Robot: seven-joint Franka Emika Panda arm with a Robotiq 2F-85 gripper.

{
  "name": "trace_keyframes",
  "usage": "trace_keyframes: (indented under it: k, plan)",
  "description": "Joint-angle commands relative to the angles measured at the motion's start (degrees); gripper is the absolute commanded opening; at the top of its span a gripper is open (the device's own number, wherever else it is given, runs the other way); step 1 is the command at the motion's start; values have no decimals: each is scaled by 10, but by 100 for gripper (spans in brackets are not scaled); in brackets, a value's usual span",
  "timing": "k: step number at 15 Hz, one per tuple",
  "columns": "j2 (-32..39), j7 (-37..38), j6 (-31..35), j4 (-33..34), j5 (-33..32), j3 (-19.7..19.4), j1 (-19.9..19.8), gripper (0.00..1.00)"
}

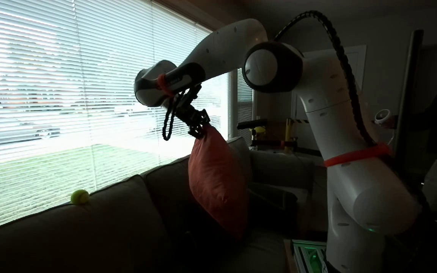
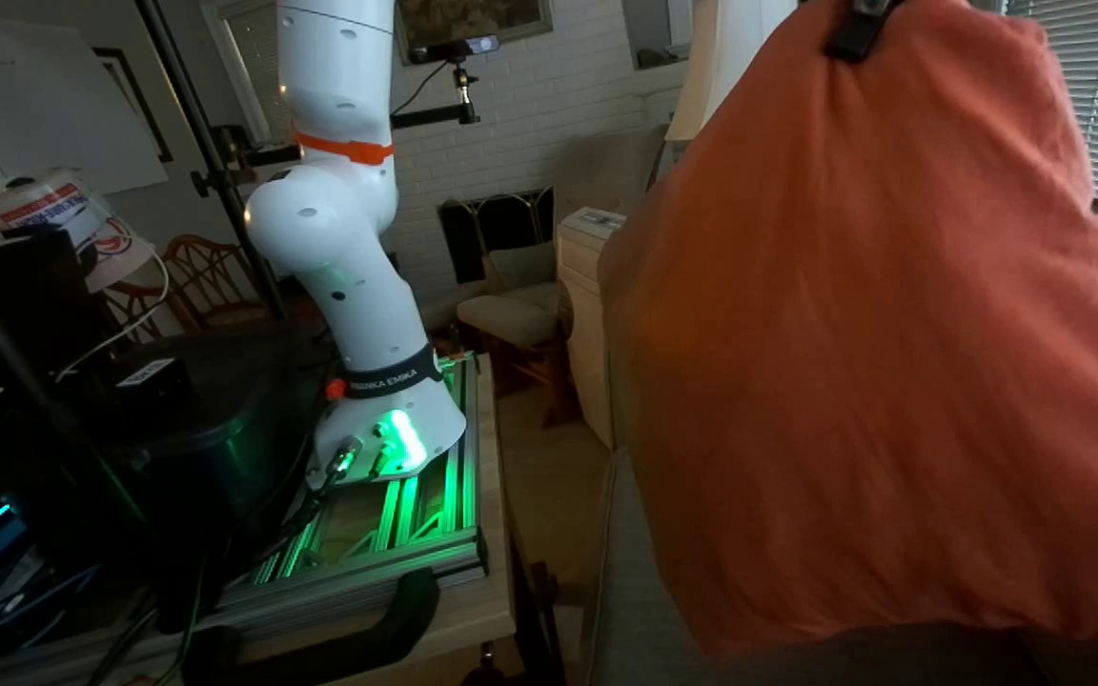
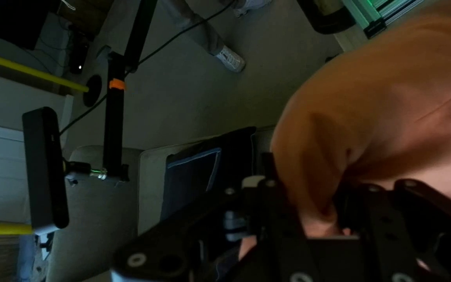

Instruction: Move the orange pillow to the left then place the tennis ball on top of the orange pillow.

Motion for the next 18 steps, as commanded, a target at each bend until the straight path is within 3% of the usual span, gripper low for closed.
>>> trace_keyframes:
  k: [1,7,16,17,18]
  plan:
    - [-37,-1,31,-89,-16,34,-8,3]
    - [-40,28,118,-204,11,66,-2,3]
    - [-11,54,228,-299,66,102,15,3]
    - [-4,51,220,-286,50,98,18,12]
    - [-1,51,225,-291,56,99,19,12]
